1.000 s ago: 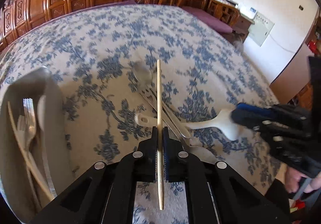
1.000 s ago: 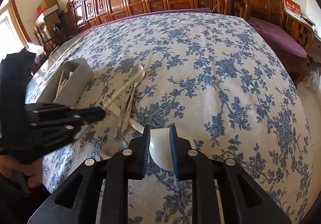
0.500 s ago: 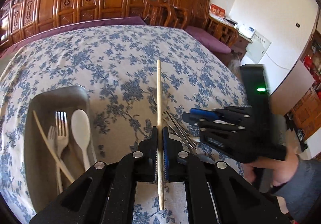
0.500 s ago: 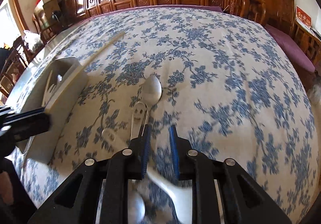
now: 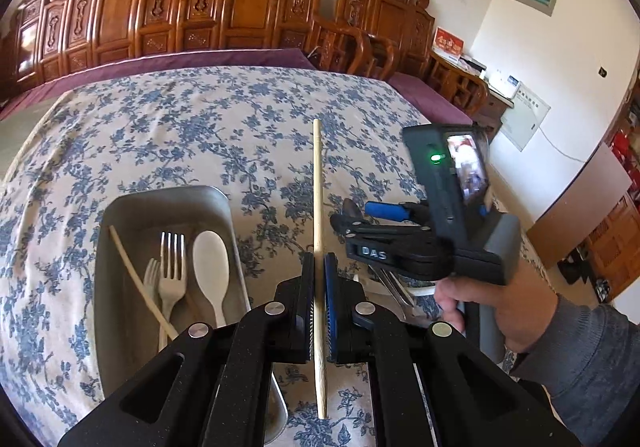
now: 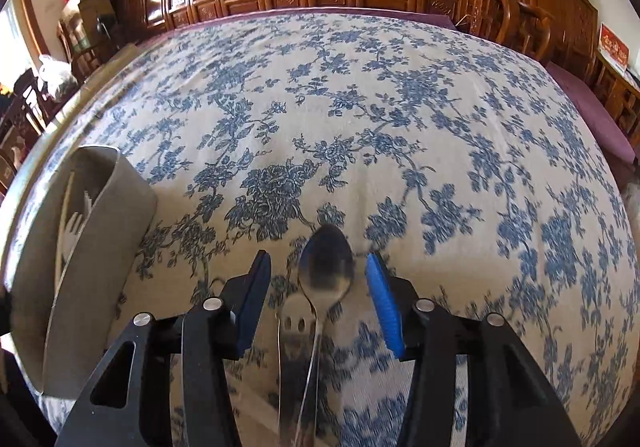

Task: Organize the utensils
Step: 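Carry the chopstick into the tray with the left gripper and open it, then carry the metal spoon into the tray with the right gripper and open it, then move the right gripper to the white ladle and grasp its handle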

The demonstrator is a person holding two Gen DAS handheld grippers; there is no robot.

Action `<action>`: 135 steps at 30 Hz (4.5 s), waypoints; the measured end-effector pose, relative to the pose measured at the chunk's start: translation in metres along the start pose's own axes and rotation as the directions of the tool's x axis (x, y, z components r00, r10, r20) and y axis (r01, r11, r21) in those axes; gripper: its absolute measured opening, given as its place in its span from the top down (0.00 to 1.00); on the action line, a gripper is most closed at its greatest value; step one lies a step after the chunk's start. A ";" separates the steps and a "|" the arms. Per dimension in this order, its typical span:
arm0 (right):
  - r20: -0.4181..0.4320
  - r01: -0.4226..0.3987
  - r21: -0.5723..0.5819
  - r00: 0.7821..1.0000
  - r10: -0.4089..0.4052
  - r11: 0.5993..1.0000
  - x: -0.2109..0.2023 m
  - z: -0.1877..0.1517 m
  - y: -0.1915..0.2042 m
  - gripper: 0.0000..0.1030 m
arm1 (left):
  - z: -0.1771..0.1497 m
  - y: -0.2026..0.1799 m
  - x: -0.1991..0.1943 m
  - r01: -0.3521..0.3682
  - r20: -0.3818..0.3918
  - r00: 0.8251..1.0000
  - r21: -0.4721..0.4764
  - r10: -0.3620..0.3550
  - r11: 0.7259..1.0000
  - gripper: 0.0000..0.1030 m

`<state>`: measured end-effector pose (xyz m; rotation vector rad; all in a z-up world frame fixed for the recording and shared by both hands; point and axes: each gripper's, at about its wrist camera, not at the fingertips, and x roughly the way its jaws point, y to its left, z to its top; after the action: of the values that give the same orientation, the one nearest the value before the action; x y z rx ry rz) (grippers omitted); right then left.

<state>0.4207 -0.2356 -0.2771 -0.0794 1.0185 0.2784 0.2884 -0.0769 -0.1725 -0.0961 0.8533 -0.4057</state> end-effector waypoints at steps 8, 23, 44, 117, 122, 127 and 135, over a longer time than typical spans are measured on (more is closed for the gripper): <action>-0.013 0.054 -0.007 0.998 -0.054 0.998 0.004 0.000 -0.003 0.70 | 0.000 -0.001 -0.007 -0.002 0.013 1.000 0.009 0.002 1.000 0.96; 0.156 0.015 -0.071 0.988 -0.004 0.997 -0.101 -0.015 0.013 0.70 | -0.007 0.012 -0.042 -0.061 0.060 0.996 0.006 0.061 0.998 0.96; 0.263 -0.044 -0.170 0.961 0.088 0.984 -0.160 -0.007 0.075 0.70 | -0.032 0.077 0.009 -0.138 -0.134 0.983 -0.068 0.128 0.988 0.96; 0.085 -0.223 -0.115 0.969 0.233 0.968 -0.060 0.001 0.185 0.69 | -0.007 0.138 -0.067 -0.292 0.015 0.955 -0.099 0.295 0.951 0.86; 0.125 -0.182 -0.143 0.972 0.200 0.973 -0.091 -0.009 0.153 0.69 | -0.005 0.126 -0.062 -0.272 0.018 0.961 -0.088 0.274 0.958 0.75; 0.139 -0.086 -0.124 0.985 0.103 0.989 -0.115 -0.029 0.098 0.69 | -0.003 0.103 -0.053 -0.235 0.021 0.971 -0.060 0.237 0.970 0.63; 0.101 0.061 -0.126 0.994 -0.049 0.990 -0.119 -0.058 0.025 0.69 | -0.004 0.063 -0.036 -0.184 0.011 0.983 -0.006 0.184 0.983 0.51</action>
<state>0.3069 -0.2458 -0.2048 -0.2090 0.8986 0.2949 0.2837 -0.0047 -0.1654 -0.0237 0.8441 -0.2296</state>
